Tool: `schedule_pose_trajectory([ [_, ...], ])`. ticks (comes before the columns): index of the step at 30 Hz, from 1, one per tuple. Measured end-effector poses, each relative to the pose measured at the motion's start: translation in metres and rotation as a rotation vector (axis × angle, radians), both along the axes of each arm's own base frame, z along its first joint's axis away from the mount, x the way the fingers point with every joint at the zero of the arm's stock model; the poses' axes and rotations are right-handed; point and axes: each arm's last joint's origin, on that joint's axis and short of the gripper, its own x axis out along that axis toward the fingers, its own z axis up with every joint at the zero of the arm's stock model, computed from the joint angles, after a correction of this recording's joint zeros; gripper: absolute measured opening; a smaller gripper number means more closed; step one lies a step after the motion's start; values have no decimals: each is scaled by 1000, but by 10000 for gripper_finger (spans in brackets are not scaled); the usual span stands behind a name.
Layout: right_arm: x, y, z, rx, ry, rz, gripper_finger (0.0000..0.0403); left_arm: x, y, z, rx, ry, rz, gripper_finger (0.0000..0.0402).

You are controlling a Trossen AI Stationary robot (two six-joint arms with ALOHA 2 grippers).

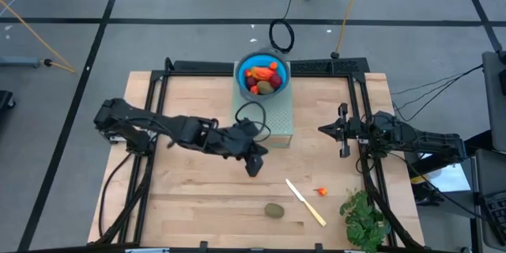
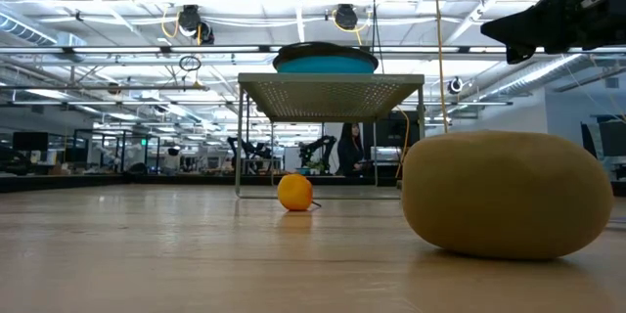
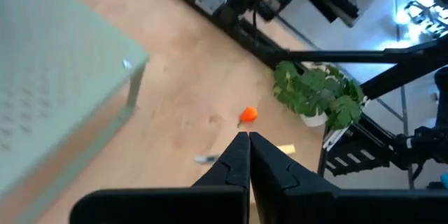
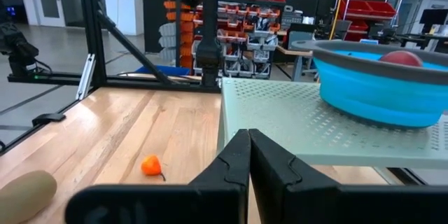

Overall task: Pick & Place Fruit
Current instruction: Put the peach into the blue strainer bowl on the shelf

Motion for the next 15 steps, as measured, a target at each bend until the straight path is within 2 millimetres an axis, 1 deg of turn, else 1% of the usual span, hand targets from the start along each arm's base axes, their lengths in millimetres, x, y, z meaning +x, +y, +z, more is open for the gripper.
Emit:
schedule_pose_trajectory([
  [8, 0, 0, -2, 3, 19, 1, 0, 13, -14, -24, -109, 63, 61, 2],
  [15, 0, 0, -5, 7, 55, 0, 0, 20, -20, -39, -187, 106, 123, 1],
])
